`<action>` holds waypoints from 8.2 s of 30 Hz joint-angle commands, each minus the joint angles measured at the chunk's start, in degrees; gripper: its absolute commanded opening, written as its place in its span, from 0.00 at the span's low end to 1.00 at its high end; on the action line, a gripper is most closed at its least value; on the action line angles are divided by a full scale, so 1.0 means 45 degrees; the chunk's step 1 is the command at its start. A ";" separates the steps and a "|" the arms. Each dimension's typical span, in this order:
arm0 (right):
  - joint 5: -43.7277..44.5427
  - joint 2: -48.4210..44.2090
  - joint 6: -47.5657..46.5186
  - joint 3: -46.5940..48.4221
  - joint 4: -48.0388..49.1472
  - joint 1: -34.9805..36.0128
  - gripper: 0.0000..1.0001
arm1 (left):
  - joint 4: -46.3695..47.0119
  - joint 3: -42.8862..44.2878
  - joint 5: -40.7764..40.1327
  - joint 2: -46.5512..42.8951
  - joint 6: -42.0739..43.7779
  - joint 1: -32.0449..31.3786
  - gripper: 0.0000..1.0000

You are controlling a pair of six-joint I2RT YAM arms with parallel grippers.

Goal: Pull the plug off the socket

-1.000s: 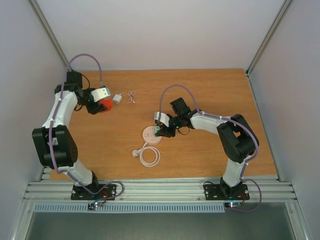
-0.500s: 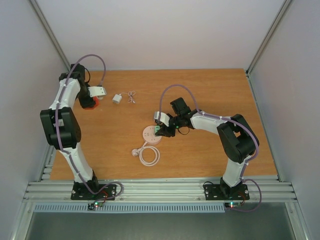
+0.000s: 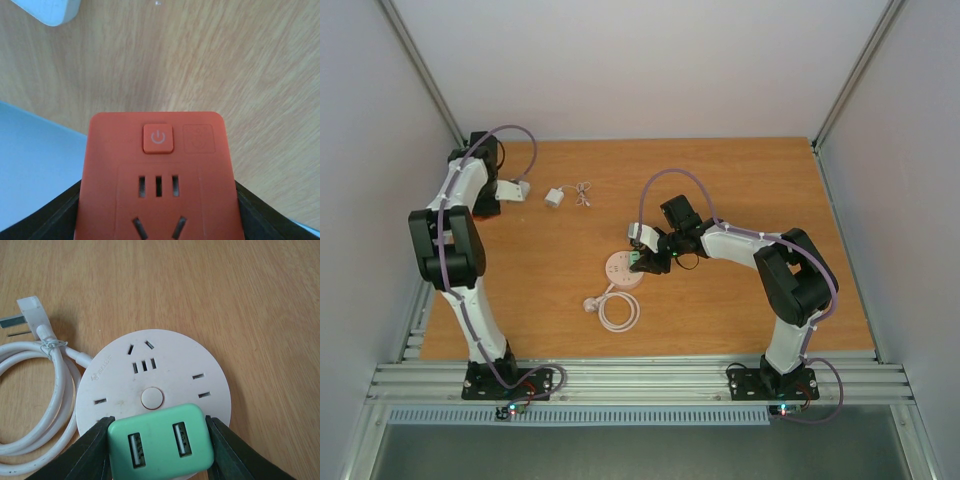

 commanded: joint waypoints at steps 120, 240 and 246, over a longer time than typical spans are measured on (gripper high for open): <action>0.0005 -0.2041 0.5588 -0.1130 -0.0714 -0.3797 0.74 | -0.3437 0.2058 0.8946 0.2180 0.7562 -0.9650 0.46; -0.0386 -0.1691 1.0880 -0.2054 0.3299 -0.0646 0.38 | 0.9098 -0.8208 0.7477 -0.3406 -1.6558 -0.8804 0.01; 0.0075 -0.1404 1.1113 -0.2746 0.4819 -0.0457 0.31 | 0.9070 -0.8171 0.7722 -0.3337 -1.6665 -0.8804 0.01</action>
